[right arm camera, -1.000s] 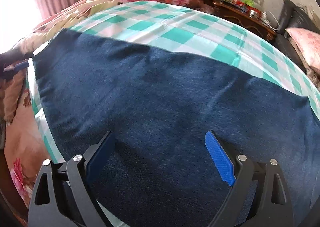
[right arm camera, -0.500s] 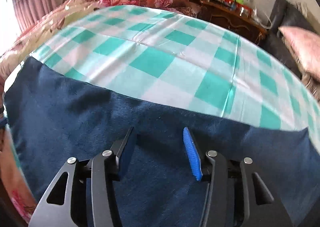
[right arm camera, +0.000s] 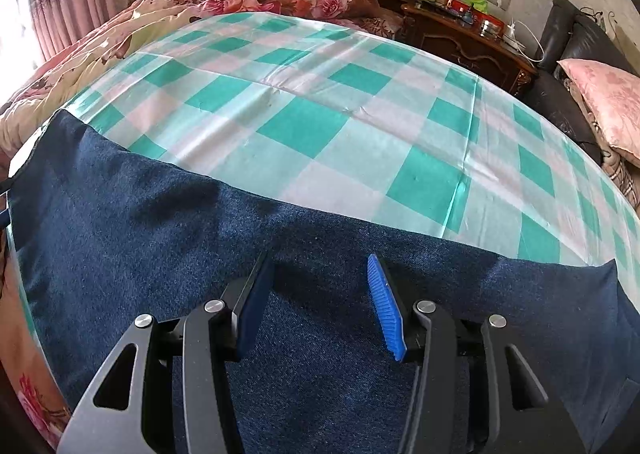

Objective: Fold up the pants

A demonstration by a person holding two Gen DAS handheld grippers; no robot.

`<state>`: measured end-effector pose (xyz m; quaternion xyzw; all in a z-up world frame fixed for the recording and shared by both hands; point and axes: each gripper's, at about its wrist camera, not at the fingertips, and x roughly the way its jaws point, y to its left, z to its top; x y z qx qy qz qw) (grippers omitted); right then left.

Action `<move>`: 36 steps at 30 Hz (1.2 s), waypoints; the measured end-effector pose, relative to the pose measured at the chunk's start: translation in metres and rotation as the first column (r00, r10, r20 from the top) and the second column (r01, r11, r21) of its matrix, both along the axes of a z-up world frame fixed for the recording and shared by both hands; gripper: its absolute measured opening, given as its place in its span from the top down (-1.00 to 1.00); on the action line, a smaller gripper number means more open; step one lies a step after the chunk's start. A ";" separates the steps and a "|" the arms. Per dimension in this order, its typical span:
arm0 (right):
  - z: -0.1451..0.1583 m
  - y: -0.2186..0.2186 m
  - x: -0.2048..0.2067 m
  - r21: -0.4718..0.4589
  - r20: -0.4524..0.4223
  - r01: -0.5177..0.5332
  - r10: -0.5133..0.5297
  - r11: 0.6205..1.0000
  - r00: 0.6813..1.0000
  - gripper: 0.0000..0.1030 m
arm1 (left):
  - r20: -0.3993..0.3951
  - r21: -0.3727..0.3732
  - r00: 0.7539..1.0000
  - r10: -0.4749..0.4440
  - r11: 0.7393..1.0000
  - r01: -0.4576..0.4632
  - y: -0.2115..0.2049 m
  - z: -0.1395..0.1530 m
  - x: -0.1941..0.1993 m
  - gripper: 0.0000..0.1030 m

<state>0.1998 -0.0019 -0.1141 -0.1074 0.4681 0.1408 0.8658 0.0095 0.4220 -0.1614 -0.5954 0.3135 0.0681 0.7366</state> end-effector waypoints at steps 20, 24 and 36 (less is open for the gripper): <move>0.044 0.097 -0.071 0.273 -0.041 -0.378 0.403 0.885 0.914 -0.14 | 0.052 0.168 0.992 -0.113 0.980 0.103 -0.018 0.034 0.024 0.72; 0.035 0.161 -0.098 0.278 -0.020 -0.493 0.518 0.825 0.855 -0.47 | 0.003 0.210 0.991 -0.135 0.969 0.131 -0.024 0.046 0.032 0.72; 0.002 0.225 -0.067 0.304 -0.128 -0.344 0.396 0.889 0.909 0.75 | -0.033 0.232 0.979 -0.201 0.951 0.203 -0.026 0.065 0.049 0.27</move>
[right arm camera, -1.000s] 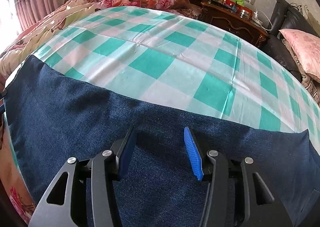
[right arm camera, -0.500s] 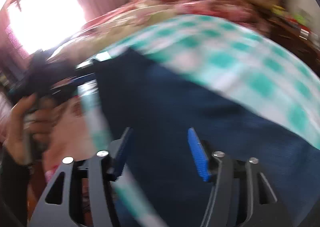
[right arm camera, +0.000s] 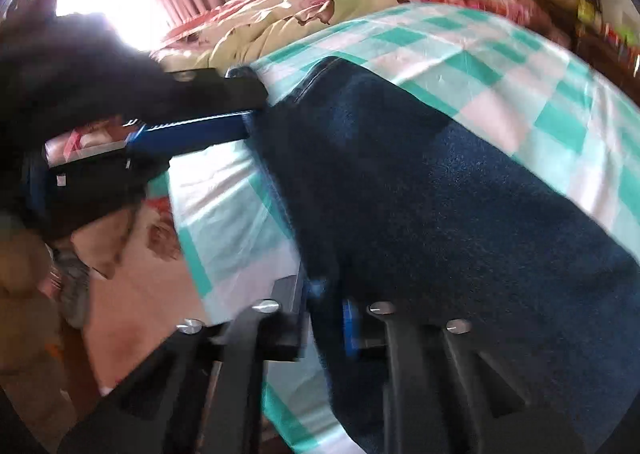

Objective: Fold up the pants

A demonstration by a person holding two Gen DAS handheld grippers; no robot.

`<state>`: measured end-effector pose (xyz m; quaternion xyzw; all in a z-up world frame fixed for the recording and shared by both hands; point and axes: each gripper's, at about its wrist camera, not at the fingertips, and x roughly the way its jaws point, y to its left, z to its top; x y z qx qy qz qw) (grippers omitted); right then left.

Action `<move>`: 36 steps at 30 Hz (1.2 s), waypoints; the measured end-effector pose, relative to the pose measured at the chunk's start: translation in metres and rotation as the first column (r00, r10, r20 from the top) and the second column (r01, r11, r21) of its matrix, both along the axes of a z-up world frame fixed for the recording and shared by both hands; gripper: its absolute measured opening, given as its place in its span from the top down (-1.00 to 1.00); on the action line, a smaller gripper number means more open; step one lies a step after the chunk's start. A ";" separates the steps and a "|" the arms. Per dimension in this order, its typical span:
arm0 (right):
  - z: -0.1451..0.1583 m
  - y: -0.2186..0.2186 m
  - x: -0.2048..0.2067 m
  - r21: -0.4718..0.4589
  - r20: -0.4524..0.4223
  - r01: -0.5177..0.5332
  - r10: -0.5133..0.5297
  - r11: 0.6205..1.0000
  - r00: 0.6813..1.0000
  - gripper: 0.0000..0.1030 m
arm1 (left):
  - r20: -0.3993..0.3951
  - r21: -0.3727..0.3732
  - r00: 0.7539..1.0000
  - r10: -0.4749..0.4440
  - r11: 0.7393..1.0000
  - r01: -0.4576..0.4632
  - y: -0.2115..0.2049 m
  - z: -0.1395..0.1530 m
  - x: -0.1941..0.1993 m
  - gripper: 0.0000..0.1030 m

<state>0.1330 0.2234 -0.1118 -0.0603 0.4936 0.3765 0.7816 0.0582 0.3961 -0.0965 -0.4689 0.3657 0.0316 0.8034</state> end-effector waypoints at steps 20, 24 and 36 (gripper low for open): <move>-0.002 -0.012 0.013 0.054 -0.090 -0.026 0.031 0.998 0.995 0.69 | 0.124 -0.199 0.992 -0.032 0.978 0.056 0.000 -0.061 -0.012 0.25; 0.015 -0.027 0.013 0.067 -0.073 -0.021 0.026 0.998 0.997 0.21 | 0.096 -0.191 0.995 -0.004 0.981 0.023 0.008 -0.068 -0.014 0.63; 0.002 -0.119 0.073 -0.189 0.071 0.297 -0.288 0.936 0.955 -0.05 | 0.019 0.000 1.000 -0.015 1.000 0.015 -0.003 -0.048 -0.008 0.09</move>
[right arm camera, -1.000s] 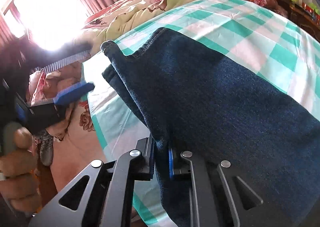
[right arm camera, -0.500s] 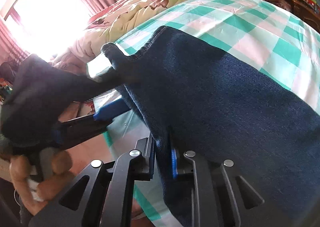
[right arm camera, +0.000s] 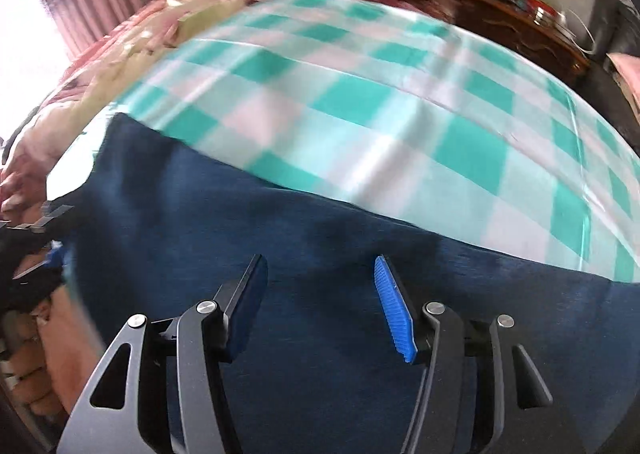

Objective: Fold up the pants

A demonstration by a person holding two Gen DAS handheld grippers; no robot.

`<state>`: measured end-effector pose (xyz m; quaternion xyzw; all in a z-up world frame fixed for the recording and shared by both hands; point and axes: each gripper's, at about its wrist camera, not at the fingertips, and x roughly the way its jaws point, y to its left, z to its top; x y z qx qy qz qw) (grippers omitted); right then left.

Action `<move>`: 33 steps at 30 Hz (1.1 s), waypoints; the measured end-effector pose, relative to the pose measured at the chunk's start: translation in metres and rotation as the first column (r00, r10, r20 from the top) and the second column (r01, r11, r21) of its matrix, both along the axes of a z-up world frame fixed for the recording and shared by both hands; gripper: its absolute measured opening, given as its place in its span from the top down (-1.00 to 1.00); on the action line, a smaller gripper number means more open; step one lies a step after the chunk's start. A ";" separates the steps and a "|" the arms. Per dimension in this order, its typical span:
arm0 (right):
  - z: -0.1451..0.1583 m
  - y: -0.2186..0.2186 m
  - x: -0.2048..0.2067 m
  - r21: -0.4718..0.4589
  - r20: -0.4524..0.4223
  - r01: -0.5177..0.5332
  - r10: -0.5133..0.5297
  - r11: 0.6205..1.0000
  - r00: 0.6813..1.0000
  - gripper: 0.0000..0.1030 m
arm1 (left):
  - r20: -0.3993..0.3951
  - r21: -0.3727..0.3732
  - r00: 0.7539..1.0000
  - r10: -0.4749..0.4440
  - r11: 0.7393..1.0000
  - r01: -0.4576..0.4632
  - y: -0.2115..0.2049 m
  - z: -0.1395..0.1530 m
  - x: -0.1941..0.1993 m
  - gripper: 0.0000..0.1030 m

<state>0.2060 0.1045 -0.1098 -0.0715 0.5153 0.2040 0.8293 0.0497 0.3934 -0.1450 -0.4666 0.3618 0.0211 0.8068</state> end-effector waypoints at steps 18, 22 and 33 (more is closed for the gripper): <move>0.025 -0.182 -0.030 0.426 -0.314 0.303 -0.174 0.853 0.933 -0.43 | -0.046 0.935 0.952 -0.302 0.321 0.147 -0.260 0.115 -0.022 0.85; 0.016 -0.245 -0.059 0.446 -0.354 0.396 -0.248 0.803 0.902 -0.45 | -0.127 0.976 0.875 -0.467 0.100 0.196 -0.356 0.083 -0.052 0.85; -0.003 -0.289 -0.087 0.530 -0.489 0.461 -0.188 0.712 0.852 -0.52 | -0.223 0.942 0.842 -0.492 0.112 0.315 -0.400 0.037 -0.076 0.85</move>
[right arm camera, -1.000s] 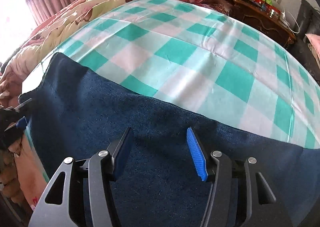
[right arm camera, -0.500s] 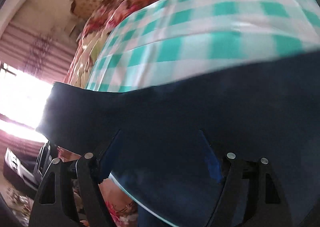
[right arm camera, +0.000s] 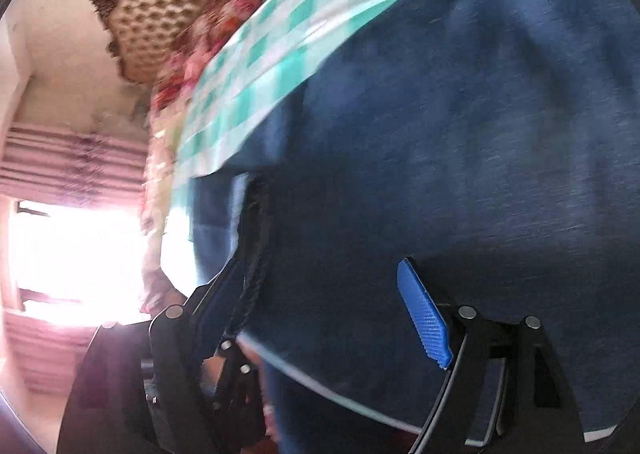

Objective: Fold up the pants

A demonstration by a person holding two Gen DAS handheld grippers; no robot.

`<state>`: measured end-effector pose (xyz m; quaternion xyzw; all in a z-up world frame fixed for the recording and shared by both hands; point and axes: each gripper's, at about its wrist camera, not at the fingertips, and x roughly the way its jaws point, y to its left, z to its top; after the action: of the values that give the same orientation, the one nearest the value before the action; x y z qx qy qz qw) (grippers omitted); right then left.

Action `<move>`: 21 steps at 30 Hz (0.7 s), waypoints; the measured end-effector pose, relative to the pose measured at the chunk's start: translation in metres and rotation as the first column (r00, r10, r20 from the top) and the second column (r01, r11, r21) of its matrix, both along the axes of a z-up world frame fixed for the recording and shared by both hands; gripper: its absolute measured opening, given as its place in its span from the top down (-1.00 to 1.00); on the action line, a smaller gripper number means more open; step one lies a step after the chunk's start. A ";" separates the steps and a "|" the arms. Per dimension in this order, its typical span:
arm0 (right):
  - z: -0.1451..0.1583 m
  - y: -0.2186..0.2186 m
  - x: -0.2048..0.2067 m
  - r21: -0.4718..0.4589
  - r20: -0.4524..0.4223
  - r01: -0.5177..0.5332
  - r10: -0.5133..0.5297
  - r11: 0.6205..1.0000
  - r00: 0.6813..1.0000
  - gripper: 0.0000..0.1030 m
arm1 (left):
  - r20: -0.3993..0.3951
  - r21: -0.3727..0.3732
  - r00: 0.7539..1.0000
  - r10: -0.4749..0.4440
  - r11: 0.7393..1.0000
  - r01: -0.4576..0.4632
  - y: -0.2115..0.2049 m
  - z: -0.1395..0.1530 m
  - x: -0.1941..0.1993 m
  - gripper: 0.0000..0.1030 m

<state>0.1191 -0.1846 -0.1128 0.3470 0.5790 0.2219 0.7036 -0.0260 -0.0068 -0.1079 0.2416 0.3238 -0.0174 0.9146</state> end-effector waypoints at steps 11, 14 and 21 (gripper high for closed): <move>-0.034 0.076 0.040 0.367 -0.220 -0.017 0.104 0.930 0.970 -0.69 | -0.011 -0.193 0.999 0.035 0.981 -0.037 0.025 0.044 0.005 0.85; -0.035 0.088 0.048 0.363 -0.219 -0.013 0.099 0.932 0.971 -0.70 | -0.007 -0.202 0.999 0.036 0.979 -0.036 0.022 0.043 0.002 0.85; -0.026 0.101 0.069 0.288 -0.112 -0.040 0.075 0.957 0.991 -0.10 | 0.024 -0.171 1.000 -0.004 0.985 0.008 0.017 0.039 -0.013 0.85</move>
<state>0.1879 -0.0833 -0.1390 0.4407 0.5928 0.3018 0.6028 -0.0389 0.0098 -0.0686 0.1633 0.3095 -0.0452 0.9357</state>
